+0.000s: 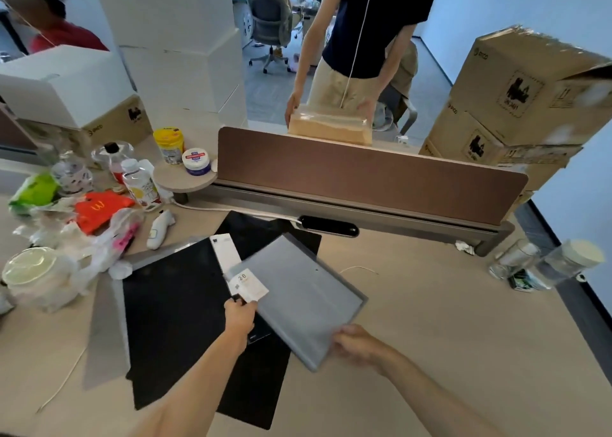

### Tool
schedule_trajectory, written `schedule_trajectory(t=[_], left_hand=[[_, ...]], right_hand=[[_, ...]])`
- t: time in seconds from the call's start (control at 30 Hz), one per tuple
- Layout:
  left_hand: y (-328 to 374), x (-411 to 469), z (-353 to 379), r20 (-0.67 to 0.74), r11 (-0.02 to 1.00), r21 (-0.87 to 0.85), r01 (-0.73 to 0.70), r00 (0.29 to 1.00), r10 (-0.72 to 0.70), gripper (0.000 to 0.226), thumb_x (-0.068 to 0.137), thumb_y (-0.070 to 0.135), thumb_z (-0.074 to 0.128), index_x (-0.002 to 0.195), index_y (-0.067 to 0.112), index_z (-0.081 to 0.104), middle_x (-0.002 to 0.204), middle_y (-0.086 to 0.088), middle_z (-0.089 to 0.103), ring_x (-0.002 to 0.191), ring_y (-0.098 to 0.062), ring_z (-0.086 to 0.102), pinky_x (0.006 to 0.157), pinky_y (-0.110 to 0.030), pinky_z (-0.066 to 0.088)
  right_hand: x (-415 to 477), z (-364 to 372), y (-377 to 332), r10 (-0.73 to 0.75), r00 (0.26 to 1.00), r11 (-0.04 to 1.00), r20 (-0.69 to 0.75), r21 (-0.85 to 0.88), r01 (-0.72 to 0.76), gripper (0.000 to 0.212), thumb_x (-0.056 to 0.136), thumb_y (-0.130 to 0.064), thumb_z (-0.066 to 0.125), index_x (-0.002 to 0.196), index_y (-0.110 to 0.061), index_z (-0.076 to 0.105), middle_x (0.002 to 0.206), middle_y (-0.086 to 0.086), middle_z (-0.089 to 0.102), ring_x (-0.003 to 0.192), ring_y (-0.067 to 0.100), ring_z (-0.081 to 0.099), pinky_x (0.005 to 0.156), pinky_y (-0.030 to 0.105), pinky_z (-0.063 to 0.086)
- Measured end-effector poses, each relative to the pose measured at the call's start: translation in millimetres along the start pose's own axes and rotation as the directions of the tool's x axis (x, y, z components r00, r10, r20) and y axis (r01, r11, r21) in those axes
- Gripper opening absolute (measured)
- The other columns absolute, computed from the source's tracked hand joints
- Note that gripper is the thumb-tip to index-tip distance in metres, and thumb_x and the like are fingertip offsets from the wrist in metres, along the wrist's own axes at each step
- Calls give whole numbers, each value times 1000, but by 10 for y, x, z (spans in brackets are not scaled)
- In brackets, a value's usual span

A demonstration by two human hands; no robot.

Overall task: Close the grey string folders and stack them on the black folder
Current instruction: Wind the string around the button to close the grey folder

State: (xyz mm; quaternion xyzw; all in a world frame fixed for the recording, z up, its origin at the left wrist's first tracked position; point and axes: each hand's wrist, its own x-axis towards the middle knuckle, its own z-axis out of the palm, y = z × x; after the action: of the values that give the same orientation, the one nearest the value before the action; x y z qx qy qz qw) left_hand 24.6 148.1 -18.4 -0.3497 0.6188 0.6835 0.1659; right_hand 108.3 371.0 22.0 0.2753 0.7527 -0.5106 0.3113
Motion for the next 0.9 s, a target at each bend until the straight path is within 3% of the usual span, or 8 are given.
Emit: schedule_trajectory(t=[0.17, 0.23, 0.33, 0.47, 0.6, 0.67, 0.77, 0.9], left_hand=[[-77, 47, 197, -90, 975, 222, -31, 995, 52, 54, 78, 10, 65, 126, 1, 42, 124, -18, 48, 102, -31, 53, 88, -44, 50], [-52, 25, 308, -106, 967, 253, 15, 994, 13, 80, 70, 20, 71, 137, 3, 31, 131, -15, 40, 111, -31, 48, 92, -44, 50], [-41, 6, 450, -128, 969, 199, 143, 985, -119, 98, 71, 24, 77, 144, 14, 13, 141, -12, 30, 121, -31, 42, 90, -47, 51], [-168, -14, 683, -93, 951, 64, 302, 951, -296, 88, 66, 20, 82, 130, 20, 21, 128, -16, 45, 111, -35, 52, 76, -43, 52], [-329, -9, 904, -138, 977, 185, 103, 987, -78, 74, 79, 3, 69, 134, 3, 20, 125, -26, 49, 110, -38, 52, 91, -46, 46], [-315, -13, 899, -58, 984, 176, 27, 998, -17, 66, 82, 0, 65, 133, 5, 23, 123, -21, 51, 102, -31, 52, 92, -48, 45], [-208, -7, 814, 123, 990, 140, 9, 992, -26, 55, 84, 2, 65, 125, 20, 33, 122, -9, 54, 102, -25, 54, 84, -44, 47], [-74, -94, 720, 375, 987, 155, 32, 923, -89, 59, 85, 0, 64, 132, 29, 41, 125, -7, 59, 113, -30, 59, 92, -47, 51]], right_hand=[[220, -159, 1, -19, 994, 999, -106, -50, 14, 23, 92, -14, 51, 71, -20, 57, 80, -3, 63, 73, 9, 58, 65, 21, 46], [352, -235, 45, -46, 989, 996, -138, -78, 36, 15, 91, -18, 52, 81, -15, 63, 90, 2, 66, 85, 16, 61, 73, 28, 48], [546, -340, 85, -65, 982, 990, -177, -132, 42, 25, 91, -23, 49, 101, -6, 65, 110, 12, 66, 104, 26, 61, 87, 33, 48], [640, -397, 100, -63, 989, 987, -133, -157, 42, 20, 90, -25, 52, 101, -11, 63, 104, 5, 64, 96, 20, 59, 78, 27, 43], [757, -533, 94, -127, 989, 956, -79, -276, 101, 16, 91, -24, 52, 78, -19, 60, 85, -1, 63, 86, 15, 56, 67, 25, 42], [833, -700, 76, -140, 983, 941, -118, -324, 95, 20, 90, -23, 51, 71, -18, 58, 83, 2, 64, 87, 18, 59, 71, 27, 46], [931, -1008, 79, -139, 965, 934, -223, -352, 54, 22, 91, -26, 48, 95, -11, 63, 109, 14, 68, 105, 29, 62, 82, 31, 46], [1048, -1257, 218, -95, 964, 979, -247, -197, 46, 34, 91, -31, 55, 111, -4, 61, 118, 16, 64, 108, 31, 60, 87, 35, 46]])
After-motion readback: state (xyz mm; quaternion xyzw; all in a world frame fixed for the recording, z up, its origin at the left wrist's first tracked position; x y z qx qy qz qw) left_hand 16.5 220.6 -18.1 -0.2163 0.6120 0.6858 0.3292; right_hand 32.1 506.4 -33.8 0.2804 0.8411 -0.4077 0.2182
